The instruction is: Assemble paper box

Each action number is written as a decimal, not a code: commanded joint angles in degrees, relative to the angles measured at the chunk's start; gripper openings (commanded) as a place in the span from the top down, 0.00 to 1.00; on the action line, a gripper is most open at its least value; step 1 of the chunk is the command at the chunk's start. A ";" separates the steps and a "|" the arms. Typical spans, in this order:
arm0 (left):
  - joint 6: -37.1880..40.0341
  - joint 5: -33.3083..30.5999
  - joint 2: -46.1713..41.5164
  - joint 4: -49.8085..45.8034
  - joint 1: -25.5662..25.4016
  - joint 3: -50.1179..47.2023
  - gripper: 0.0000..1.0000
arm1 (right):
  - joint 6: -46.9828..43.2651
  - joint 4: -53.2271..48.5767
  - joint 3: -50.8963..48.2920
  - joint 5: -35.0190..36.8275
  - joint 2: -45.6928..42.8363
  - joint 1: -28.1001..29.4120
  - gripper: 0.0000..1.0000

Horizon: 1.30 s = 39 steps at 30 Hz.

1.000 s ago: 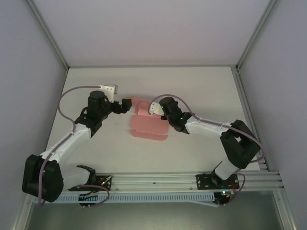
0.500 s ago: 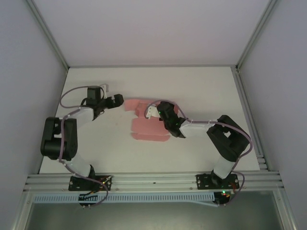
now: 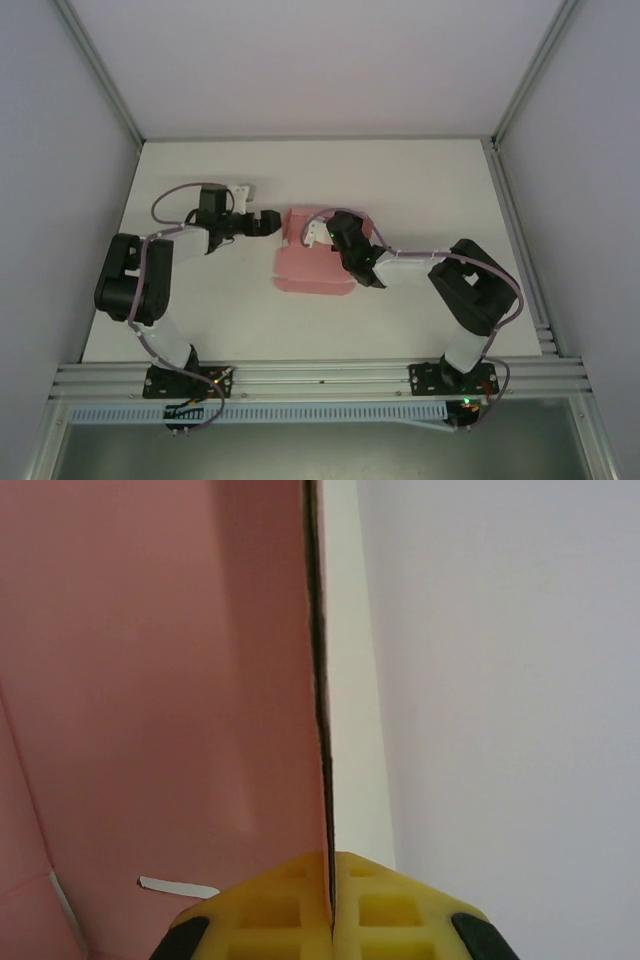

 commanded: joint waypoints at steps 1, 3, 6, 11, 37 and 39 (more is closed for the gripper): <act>2.78 3.16 -1.53 1.36 -2.09 -1.68 0.01 | 1.30 0.03 0.94 1.02 1.00 -0.06 1.00; 2.39 3.38 -1.78 2.95 -3.50 -2.85 0.01 | 1.07 0.56 0.49 1.01 1.01 0.09 1.00; 2.00 2.65 -1.58 3.78 -4.87 -3.54 0.02 | 0.77 0.70 0.02 1.42 1.19 0.44 1.00; 2.17 1.03 -0.98 2.82 -5.18 -4.79 0.04 | -3.79 6.80 -3.12 4.26 2.28 1.34 1.00; 9.69 -3.67 -1.69 8.30 -9.69 -4.71 0.24 | -3.10 5.03 -4.63 3.11 -0.76 2.86 1.00; 9.72 -6.00 -1.34 8.89 -10.99 -4.71 0.27 | -3.07 4.75 -4.61 3.50 -0.76 2.88 1.00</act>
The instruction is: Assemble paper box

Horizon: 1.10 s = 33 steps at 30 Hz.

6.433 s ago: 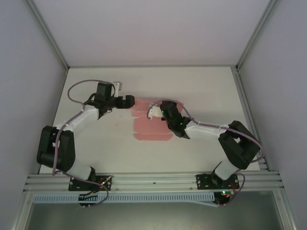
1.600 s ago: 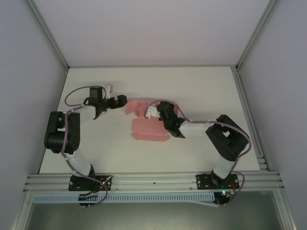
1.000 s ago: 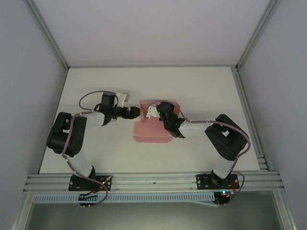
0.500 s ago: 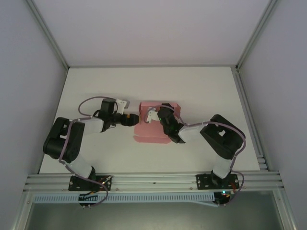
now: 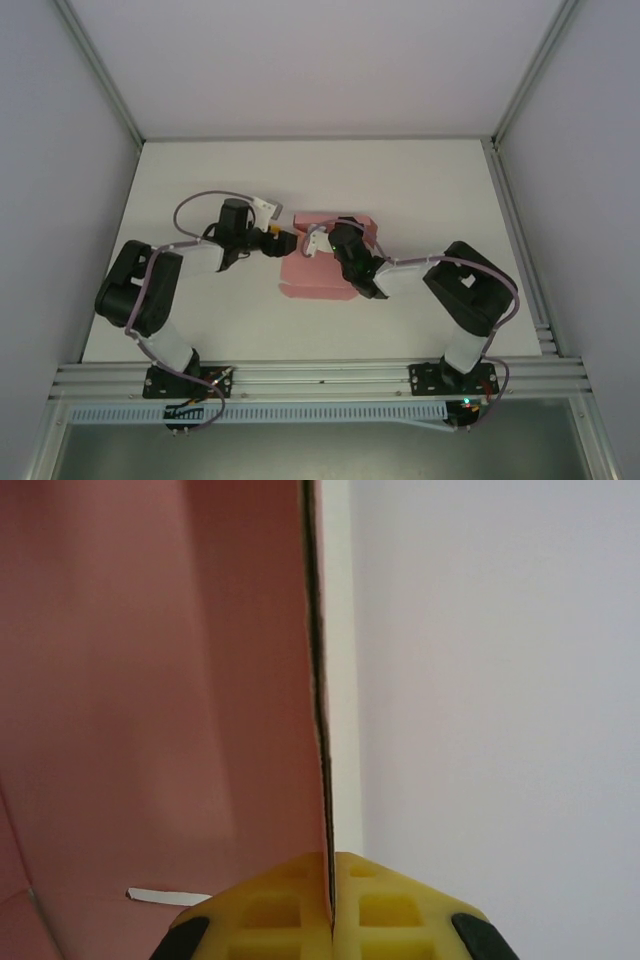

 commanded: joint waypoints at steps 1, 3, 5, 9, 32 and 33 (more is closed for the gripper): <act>1.70 -5.84 1.16 3.46 -2.31 0.97 0.29 | 2.50 -3.49 0.79 -1.19 -1.24 0.70 1.00; 0.60 -10.95 0.89 5.58 -3.50 -0.04 0.33 | 2.91 -3.69 0.58 -1.21 -1.59 0.79 1.00; -0.05 -14.34 1.62 6.90 -3.80 0.22 0.38 | 3.77 -4.65 0.60 -1.58 -2.07 0.91 1.00; -0.36 -15.86 4.26 7.00 -4.00 2.28 0.51 | 5.00 -5.93 0.57 -1.79 -2.57 0.98 1.00; -10.64 -71.14 12.44 -4.31 -12.99 5.40 1.00 | 16.77 -17.85 2.74 -1.50 -5.50 1.13 1.00; -11.36 -72.26 12.84 -5.11 -12.97 5.59 1.00 | 17.14 -18.53 2.68 -1.81 -5.81 1.08 1.00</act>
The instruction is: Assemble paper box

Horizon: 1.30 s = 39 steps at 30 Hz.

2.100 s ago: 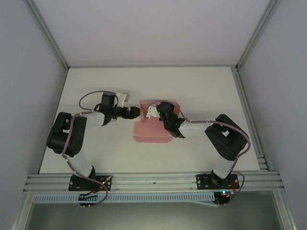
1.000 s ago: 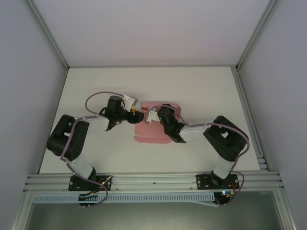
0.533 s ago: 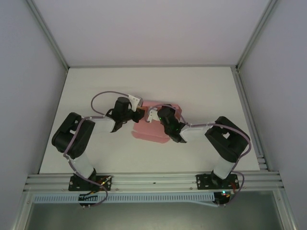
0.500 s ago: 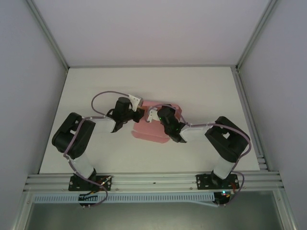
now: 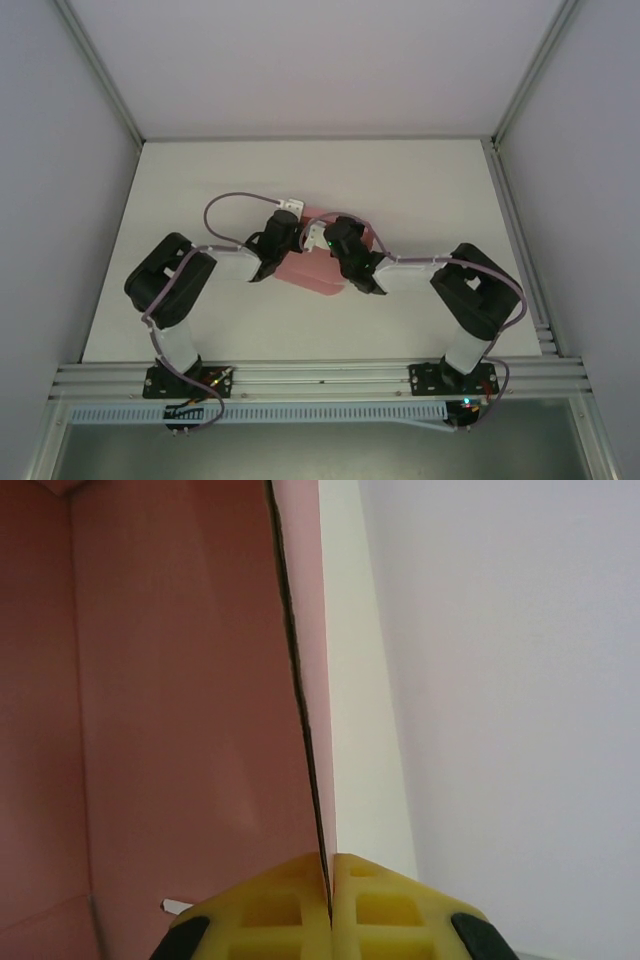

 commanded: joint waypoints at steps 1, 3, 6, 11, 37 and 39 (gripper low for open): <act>-6.72 -23.06 4.48 -12.78 4.02 -0.24 1.00 | 5.19 -7.94 -0.77 -0.38 -3.51 0.69 1.00; -8.16 -25.79 4.84 -14.68 3.93 0.28 1.00 | 5.64 -9.06 -0.85 -0.50 -3.78 0.65 1.00; -9.31 -29.80 5.67 -19.65 3.84 2.39 1.00 | 5.95 -9.36 -0.99 0.07 -3.74 0.55 1.00; -7.10 -28.15 4.62 -18.21 3.54 0.96 1.00 | 8.01 -9.53 -0.61 -0.38 -4.23 -0.81 1.00; 0.45 -0.60 -29.07 -6.39 3.43 -6.48 1.00 | 46.77 -20.51 10.33 -11.37 -28.85 -7.74 0.00; 0.13 0.82 -30.92 -5.28 3.50 -7.47 1.00 | 48.34 -21.23 10.53 -14.49 -27.96 -8.36 0.00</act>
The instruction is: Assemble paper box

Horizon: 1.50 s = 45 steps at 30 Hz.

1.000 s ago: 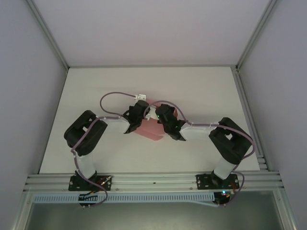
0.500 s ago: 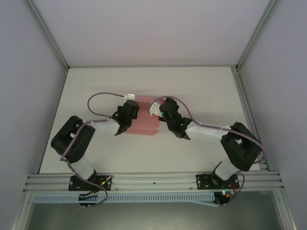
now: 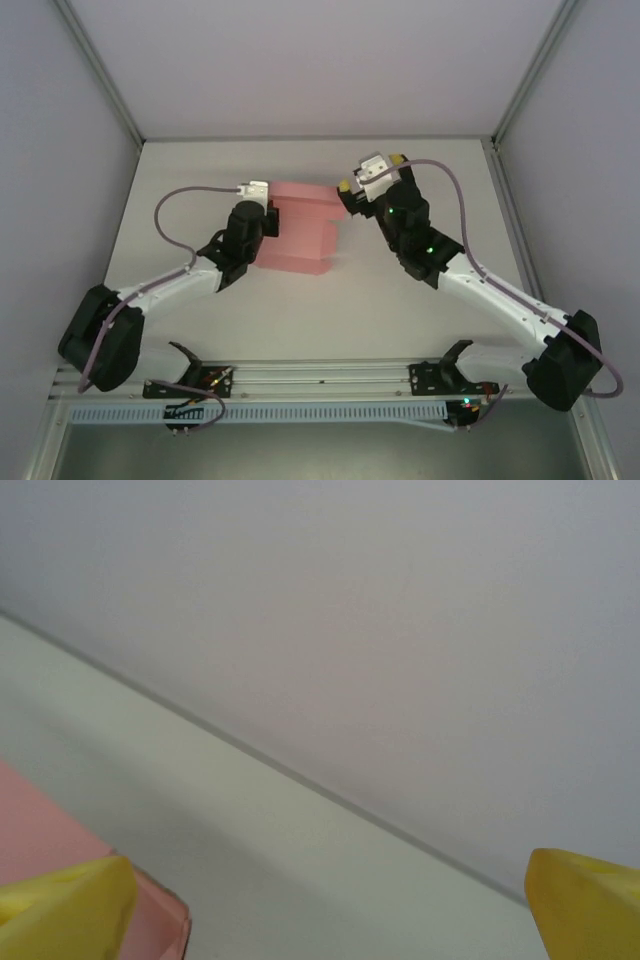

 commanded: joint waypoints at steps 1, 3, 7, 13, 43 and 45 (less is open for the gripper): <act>-0.48 4.46 -3.43 3.05 0.74 -1.56 1.00 | 8.61 -4.91 1.04 -3.75 1.65 -0.87 0.00; -0.69 5.33 -4.14 3.59 1.03 -2.09 1.00 | 9.05 -4.74 0.73 -6.44 2.95 -0.86 0.00; -1.85 8.38 -4.26 3.98 2.03 -2.23 1.00 | 12.03 -3.49 0.27 -6.06 6.65 -0.89 0.00; -5.10 13.26 -3.55 3.48 3.09 -1.05 1.00 | 15.67 7.39 -2.86 -8.94 10.03 -0.86 0.00; -15.44 36.40 -2.00 10.48 15.90 -3.17 1.00 | 33.51 9.61 -19.43 4.23 -0.51 -0.85 0.00; -15.97 36.62 -1.75 10.07 15.94 -2.91 1.00 | 32.87 10.86 -18.80 3.70 1.04 -0.82 0.00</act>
